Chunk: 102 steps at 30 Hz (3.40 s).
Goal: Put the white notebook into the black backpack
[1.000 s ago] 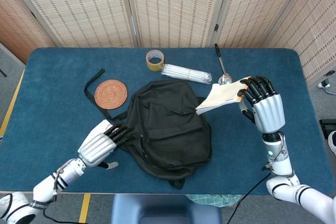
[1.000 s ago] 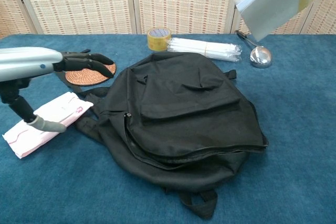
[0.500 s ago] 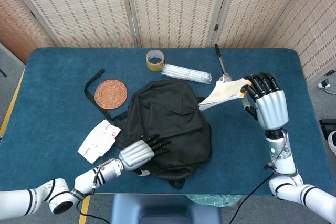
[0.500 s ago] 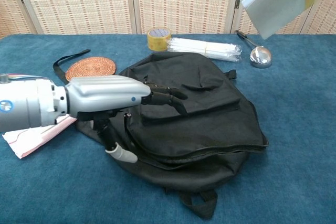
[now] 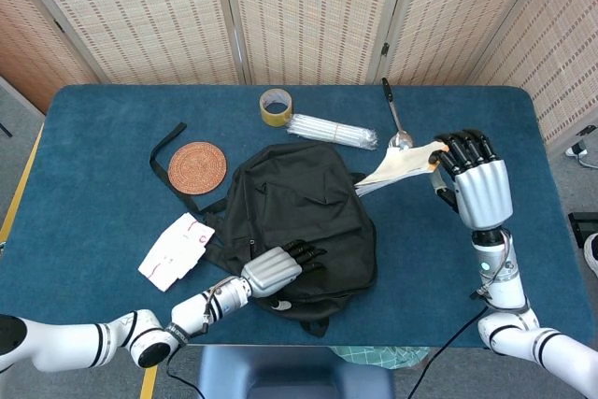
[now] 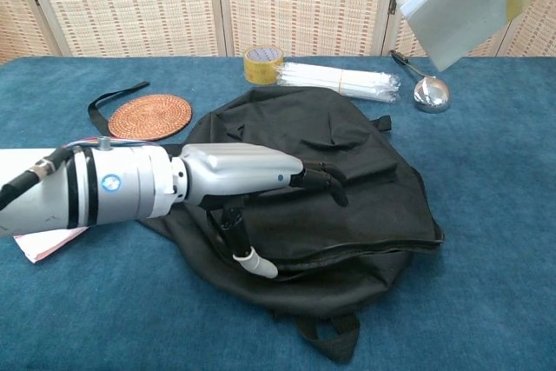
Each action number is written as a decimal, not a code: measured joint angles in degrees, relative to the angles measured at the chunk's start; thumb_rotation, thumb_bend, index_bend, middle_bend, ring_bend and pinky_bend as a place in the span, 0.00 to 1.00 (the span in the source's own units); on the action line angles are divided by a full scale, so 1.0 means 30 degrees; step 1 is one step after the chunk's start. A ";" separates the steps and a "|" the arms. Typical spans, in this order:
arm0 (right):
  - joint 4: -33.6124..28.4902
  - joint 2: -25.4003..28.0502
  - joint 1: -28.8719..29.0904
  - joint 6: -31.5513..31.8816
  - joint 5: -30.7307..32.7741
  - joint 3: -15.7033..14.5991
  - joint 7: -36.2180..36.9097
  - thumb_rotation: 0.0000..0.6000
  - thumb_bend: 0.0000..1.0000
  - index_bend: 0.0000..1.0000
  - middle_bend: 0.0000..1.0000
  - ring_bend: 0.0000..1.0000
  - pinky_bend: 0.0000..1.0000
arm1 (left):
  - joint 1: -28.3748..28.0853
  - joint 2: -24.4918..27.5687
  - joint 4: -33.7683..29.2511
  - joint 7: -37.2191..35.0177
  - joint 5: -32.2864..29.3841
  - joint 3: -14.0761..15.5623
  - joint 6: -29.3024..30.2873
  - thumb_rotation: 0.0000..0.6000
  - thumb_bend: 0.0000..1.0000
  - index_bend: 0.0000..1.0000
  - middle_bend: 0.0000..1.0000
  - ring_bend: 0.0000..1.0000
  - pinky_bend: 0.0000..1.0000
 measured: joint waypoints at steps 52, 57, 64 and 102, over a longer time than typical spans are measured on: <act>-0.6223 0.1475 -0.0889 0.2508 -0.3240 -0.0968 0.2321 1.00 0.46 0.73 0.40 0.34 0.31 | -0.0979 -0.1273 0.2981 -0.4267 -0.5680 -0.3443 0.1738 1.00 0.51 0.59 0.30 0.20 0.00; -0.7900 0.1756 -0.1004 0.2754 -0.4184 -0.1271 0.2661 1.00 0.46 0.73 0.41 0.34 0.31 | -0.1849 -0.1151 0.3829 -0.3534 -0.7582 -0.4186 0.1329 1.00 0.51 0.59 0.30 0.20 0.00; -0.9292 0.1728 -0.0832 0.2104 -0.4987 -0.1688 0.3112 1.00 0.46 0.74 0.41 0.35 0.33 | -0.3103 -0.1009 0.5058 -0.2415 -1.0137 -0.4737 0.0700 1.00 0.50 0.58 0.30 0.20 0.00; 0.0244 -0.5815 0.1858 -0.1708 -0.5635 -0.3519 0.4885 1.00 0.46 0.74 0.43 0.36 0.36 | -0.6468 -0.0110 0.7495 -0.1252 -1.7589 -0.4112 -0.1376 1.00 0.50 0.57 0.29 0.18 0.00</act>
